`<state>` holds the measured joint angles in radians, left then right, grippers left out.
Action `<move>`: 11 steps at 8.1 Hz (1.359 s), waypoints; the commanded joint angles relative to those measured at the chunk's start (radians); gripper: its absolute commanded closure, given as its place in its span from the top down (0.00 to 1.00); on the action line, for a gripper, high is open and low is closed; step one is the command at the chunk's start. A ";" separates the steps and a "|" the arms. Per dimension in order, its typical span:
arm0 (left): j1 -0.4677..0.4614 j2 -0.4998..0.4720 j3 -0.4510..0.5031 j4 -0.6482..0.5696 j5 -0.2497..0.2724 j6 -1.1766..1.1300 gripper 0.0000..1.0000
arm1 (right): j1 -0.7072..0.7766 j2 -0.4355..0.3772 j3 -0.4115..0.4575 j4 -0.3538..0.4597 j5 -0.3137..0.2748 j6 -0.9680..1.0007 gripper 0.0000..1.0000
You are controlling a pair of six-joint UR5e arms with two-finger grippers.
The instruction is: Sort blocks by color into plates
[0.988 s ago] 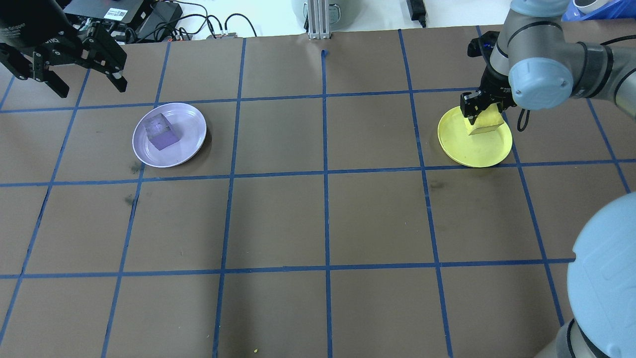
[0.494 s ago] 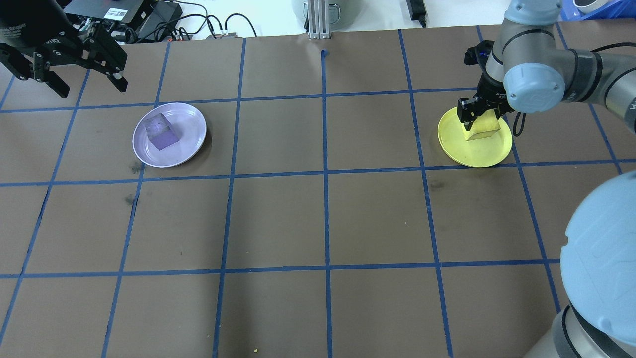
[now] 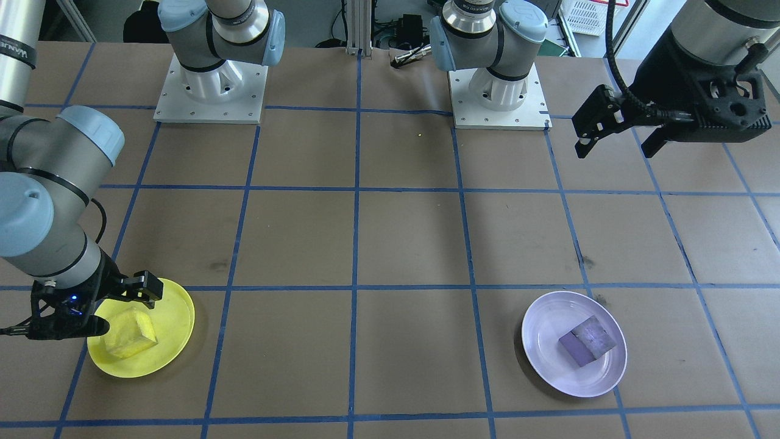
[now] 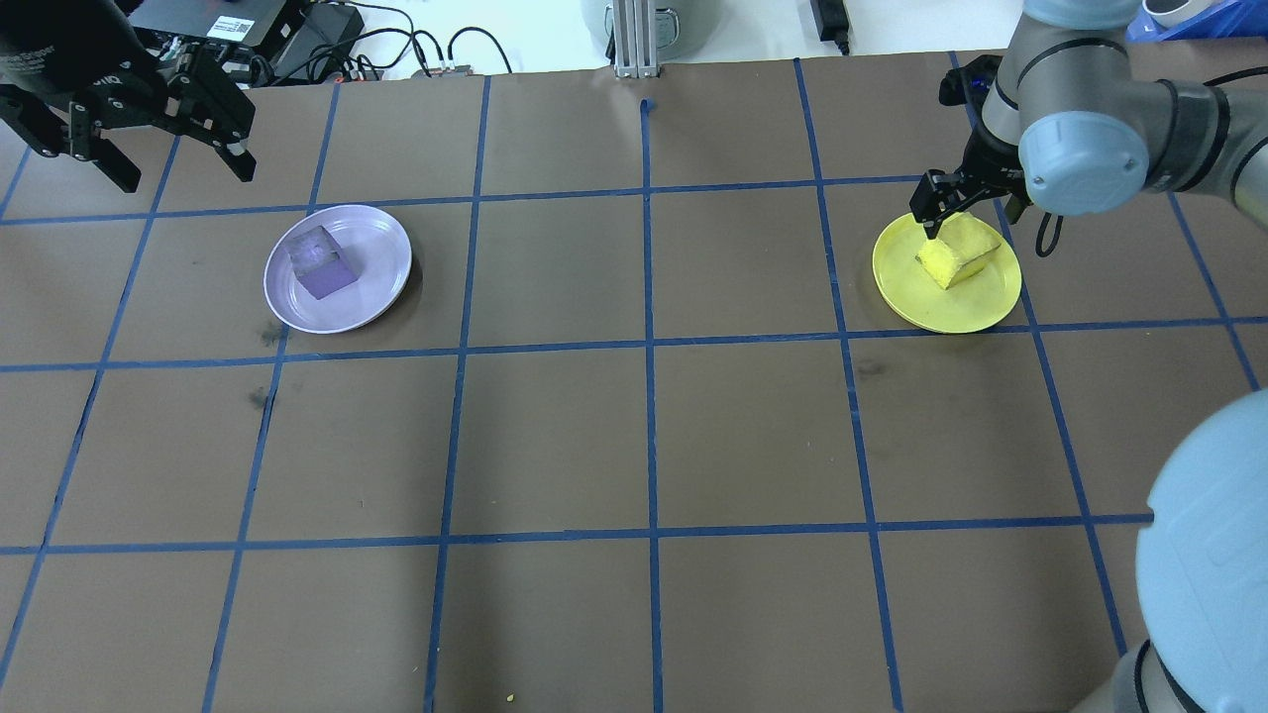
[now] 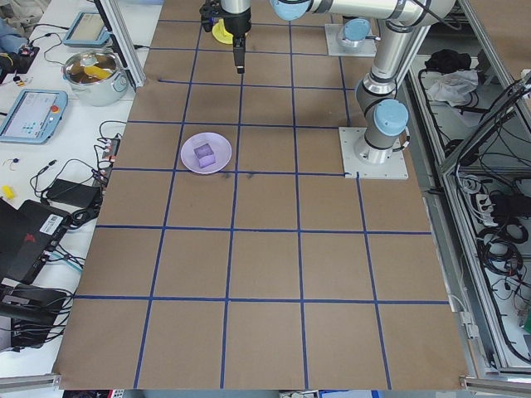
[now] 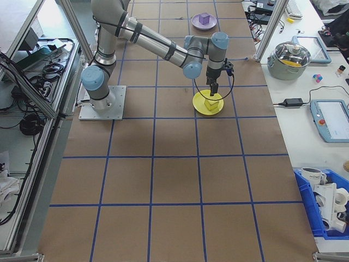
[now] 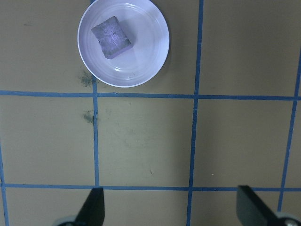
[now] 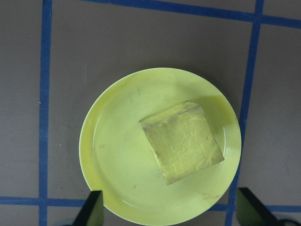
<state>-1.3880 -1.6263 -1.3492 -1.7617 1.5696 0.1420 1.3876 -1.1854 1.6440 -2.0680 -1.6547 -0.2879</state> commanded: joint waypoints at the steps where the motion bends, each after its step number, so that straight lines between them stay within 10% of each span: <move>1: 0.000 -0.004 0.002 0.016 0.000 0.001 1.00 | 0.020 -0.145 0.010 0.052 0.071 0.145 1.00; 7: 0.000 0.002 -0.001 0.014 0.000 -0.001 1.00 | 0.134 -0.445 0.013 0.392 0.075 0.322 1.00; 11: 0.001 0.003 -0.001 0.016 0.001 0.001 1.00 | 0.134 -0.499 0.011 0.509 0.056 0.316 1.00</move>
<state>-1.3869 -1.6248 -1.3502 -1.7460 1.5693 0.1415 1.5213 -1.6708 1.6551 -1.5947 -1.5952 0.0290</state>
